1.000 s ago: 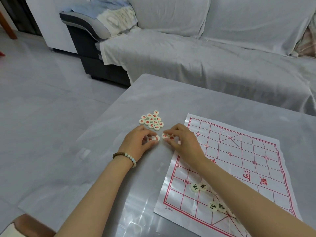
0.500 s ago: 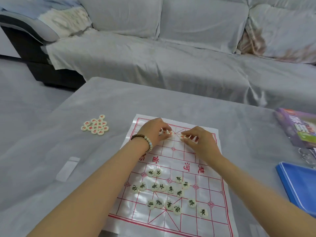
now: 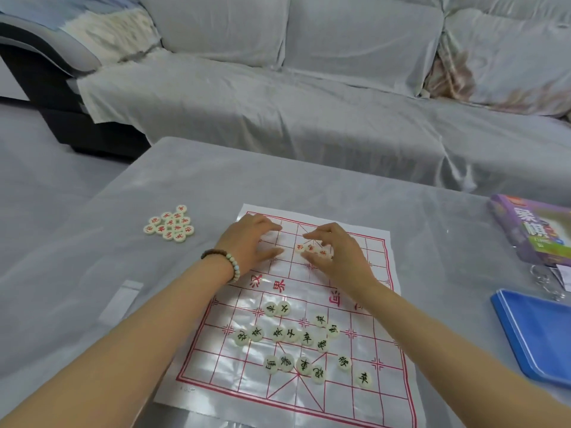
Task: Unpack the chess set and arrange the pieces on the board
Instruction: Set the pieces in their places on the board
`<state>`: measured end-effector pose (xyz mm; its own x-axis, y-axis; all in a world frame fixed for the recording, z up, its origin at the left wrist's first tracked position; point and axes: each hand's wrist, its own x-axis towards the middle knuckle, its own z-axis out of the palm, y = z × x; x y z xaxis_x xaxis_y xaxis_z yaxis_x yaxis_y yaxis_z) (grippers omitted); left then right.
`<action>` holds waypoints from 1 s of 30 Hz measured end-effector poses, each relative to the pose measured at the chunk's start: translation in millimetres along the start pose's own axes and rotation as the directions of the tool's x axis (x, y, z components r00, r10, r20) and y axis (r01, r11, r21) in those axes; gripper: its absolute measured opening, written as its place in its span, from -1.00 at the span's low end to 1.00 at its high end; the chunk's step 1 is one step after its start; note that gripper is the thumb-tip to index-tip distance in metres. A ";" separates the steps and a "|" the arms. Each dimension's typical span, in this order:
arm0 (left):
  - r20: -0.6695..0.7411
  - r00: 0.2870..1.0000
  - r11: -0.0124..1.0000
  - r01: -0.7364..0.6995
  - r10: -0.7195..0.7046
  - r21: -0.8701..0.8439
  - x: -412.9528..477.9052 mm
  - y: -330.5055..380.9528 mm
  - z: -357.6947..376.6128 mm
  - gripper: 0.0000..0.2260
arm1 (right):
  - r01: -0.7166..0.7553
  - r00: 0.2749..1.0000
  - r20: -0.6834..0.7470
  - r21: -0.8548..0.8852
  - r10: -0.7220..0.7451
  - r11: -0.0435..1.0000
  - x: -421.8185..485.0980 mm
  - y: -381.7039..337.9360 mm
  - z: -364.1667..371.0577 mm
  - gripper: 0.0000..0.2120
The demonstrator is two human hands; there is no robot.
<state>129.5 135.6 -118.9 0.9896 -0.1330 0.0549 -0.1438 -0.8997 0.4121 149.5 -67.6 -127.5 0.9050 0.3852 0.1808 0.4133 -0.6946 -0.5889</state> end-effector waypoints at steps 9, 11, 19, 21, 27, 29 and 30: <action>-0.127 0.926 0.935 0.354 -0.355 -0.034 -80.0 -118.3 -48.5 -0.36 | 0.119 0.965 0.222 0.094 -0.137 0.988 34.4 -107.9 74.9 -0.46; -0.077 0.915 0.919 0.394 -0.395 -0.033 -90.5 -133.2 -47.3 -0.31 | 0.112 0.947 0.291 0.101 -0.137 0.989 40.5 -125.4 94.4 -0.40; -0.048 0.975 0.966 0.219 -0.215 0.135 -103.3 -149.6 -36.0 -0.22 | 0.371 0.864 0.425 -0.172 -0.272 0.912 40.9 -140.7 131.4 -0.50; -0.045 0.976 0.962 0.216 -0.212 0.168 -104.7 -149.1 -35.2 -0.26 | 0.396 0.858 0.429 -0.199 -0.284 0.896 37.4 -139.4 127.4 -0.50; -0.037 0.970 0.965 0.242 -0.239 0.102 -122.5 -135.8 -38.0 -0.51 | 0.406 0.843 0.465 -0.219 -0.271 0.887 18.3 -138.1 116.7 -0.49; -0.052 0.969 0.965 0.245 -0.241 0.094 -132.4 -129.7 -39.5 -0.51 | 0.400 0.848 0.448 -0.193 -0.283 0.896 16.3 -138.6 113.5 -0.50; -0.064 0.968 0.963 0.250 -0.244 0.099 -135.8 -126.9 -41.1 -0.52 | 0.392 0.858 0.422 -0.174 -0.292 0.903 17.8 -139.1 112.1 -0.52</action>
<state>13.7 284.9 -141.2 0.9930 0.1176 0.0104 0.1081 -0.9412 0.3202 96.8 104.0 -130.7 0.6136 0.7896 -0.0053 0.7460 -0.5819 -0.3238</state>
